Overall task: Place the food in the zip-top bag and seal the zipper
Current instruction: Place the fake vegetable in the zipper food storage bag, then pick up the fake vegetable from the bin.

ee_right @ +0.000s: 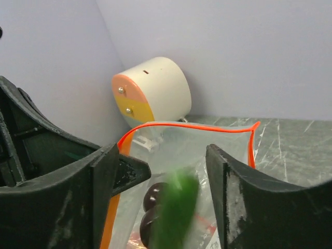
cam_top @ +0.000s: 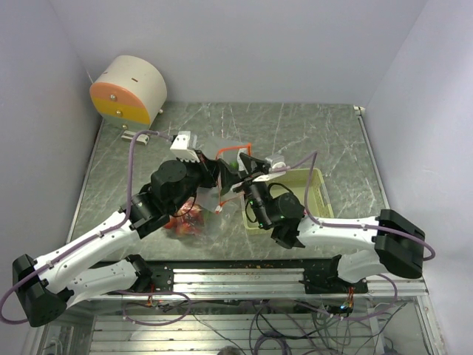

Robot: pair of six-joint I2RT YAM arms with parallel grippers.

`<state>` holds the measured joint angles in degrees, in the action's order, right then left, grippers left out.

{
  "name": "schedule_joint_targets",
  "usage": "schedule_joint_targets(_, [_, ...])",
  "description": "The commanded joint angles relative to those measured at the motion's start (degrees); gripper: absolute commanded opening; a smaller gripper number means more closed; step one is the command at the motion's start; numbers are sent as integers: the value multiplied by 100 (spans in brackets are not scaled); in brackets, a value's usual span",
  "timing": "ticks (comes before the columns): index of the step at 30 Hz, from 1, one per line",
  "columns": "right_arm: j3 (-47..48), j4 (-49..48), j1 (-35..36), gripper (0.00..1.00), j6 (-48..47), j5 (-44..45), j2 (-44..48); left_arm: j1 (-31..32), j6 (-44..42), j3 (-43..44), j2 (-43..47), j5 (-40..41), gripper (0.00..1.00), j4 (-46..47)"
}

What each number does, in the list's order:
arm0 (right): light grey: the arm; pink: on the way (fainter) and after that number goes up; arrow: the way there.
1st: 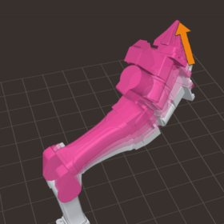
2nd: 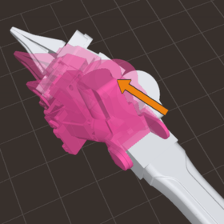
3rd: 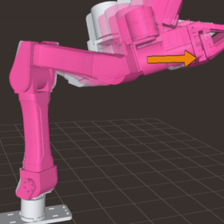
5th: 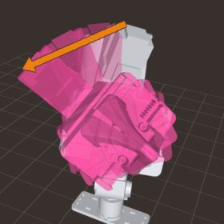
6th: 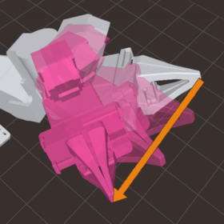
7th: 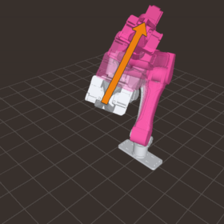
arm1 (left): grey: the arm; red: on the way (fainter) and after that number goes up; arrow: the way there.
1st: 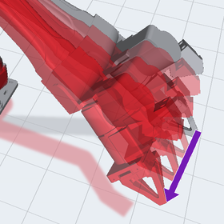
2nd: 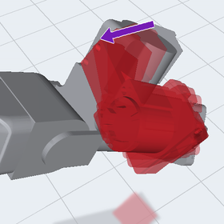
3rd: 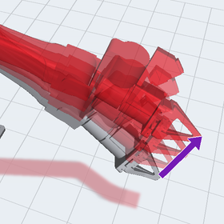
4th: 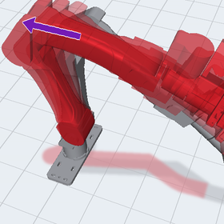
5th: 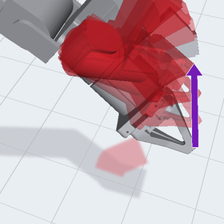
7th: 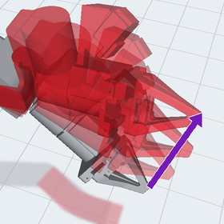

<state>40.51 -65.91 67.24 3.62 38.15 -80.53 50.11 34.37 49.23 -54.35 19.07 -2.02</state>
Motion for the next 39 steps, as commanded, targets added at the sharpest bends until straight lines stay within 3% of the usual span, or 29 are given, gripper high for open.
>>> schedule_joint_targets(1, [144,922,36,73,94,122,503,8,48,209,76,-79,7,305])
schedule_joint_targets(8, [733,3762,35,76,850,-116,1332,8,9,164,223,89,7,203])
schedule_joint_targets(12, [884,5374,32,76,1504,243,2003,6,-70,224,330,336,7,102])
schedule_joint_targets(17, [1084,7911,-27,73,2836,1028,2711,8,-241,379,488,547,7,-118])
schedule_joint_targets(21, [1110,9650,-339,72,4007,861,2626,6,-277,211,775,694,7,-105])
schedule_joint_targets(25, [793,10017,-1464,73,3919,-860,2275,7,-241,31,987,701,7,-78])
schedule_joint_targets(29, [337,9738,-2321,73,3535,-2056,2053,2,-229,-29,1084,628,7,-133])
schedule_joint_targets(35, [425,9828,-2865,74,2711,-3090,1379,6,-239,-129,1223,623,7,-134])
schedule_joint_targets(39, [339,9804,-2979,75,2507,-3165,964,8,-238,-219,1288,615,7,-98])
